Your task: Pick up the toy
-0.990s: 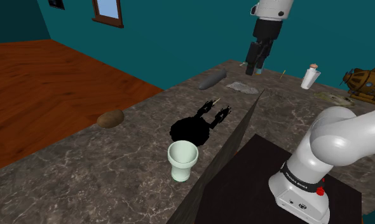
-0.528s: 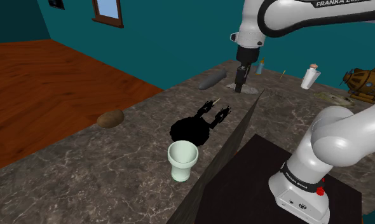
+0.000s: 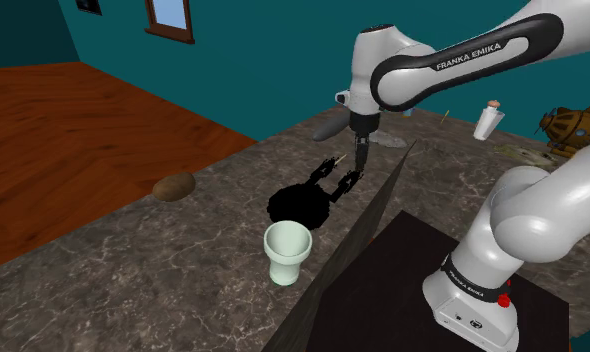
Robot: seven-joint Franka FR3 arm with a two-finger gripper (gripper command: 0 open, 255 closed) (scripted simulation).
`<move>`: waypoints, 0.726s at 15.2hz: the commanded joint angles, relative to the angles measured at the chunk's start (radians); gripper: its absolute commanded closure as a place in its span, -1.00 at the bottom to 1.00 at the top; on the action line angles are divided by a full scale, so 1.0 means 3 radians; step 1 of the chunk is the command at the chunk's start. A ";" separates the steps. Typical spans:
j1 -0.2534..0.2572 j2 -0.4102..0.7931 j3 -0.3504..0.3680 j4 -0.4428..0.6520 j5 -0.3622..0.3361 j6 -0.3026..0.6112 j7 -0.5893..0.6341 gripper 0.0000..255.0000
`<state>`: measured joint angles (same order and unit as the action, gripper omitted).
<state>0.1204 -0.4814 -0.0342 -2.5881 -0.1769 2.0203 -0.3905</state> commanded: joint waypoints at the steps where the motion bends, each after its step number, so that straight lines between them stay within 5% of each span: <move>1: 0.0021 0.0261 -0.0023 -0.0008 -0.0088 0.0255 -0.0151 -1.00; 11: 0.0033 0.1459 -0.0053 0.0050 -0.0629 0.1316 -0.0637 -1.00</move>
<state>0.1288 -0.0702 -0.0517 -2.5842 -0.3544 2.4004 -0.5724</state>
